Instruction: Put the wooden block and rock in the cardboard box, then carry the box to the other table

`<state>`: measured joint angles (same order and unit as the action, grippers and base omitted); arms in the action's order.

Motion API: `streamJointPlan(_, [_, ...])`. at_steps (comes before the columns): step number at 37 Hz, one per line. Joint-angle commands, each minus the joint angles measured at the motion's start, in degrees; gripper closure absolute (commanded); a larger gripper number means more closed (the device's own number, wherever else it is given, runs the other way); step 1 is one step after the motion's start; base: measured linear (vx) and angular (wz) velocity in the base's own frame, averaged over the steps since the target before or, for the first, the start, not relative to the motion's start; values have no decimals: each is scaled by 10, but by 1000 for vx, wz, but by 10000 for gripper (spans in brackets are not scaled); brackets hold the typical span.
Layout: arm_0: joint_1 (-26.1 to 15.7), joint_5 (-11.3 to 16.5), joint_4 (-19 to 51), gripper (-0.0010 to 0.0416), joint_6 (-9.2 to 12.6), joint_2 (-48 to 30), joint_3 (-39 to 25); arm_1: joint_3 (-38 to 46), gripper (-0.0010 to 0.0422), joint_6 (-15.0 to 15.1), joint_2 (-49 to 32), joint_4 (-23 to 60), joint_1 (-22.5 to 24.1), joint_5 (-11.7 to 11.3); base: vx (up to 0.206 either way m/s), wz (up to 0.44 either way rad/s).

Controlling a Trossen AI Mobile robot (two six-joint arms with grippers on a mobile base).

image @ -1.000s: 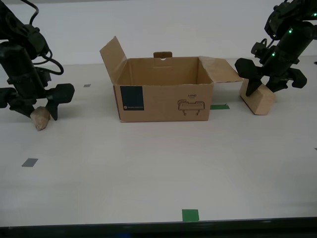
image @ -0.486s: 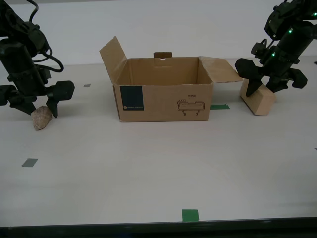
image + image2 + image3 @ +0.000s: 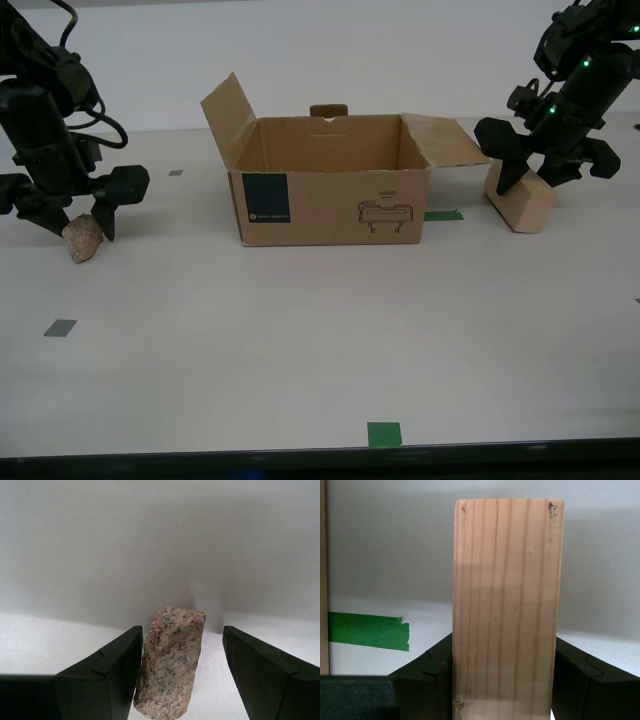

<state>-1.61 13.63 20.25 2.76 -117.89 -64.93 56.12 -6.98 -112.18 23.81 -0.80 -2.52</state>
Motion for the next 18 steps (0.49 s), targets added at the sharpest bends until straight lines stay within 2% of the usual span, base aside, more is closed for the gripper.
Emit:
streamJointPlan(1, [0, -2, 7, 406, 0, -2, 1, 0, 197, 1, 0, 2, 0, -1, 0, 0])
streamJointPlan(9, [0, -2, 7, 406, 0, -2, 1, 0, 211, 1, 0, 2, 0, -1, 0, 0])
streamJointPlan(18, [0, -2, 7, 406, 0, -2, 1, 0, 314, 0, 0, 3, 0, -1, 0, 0])
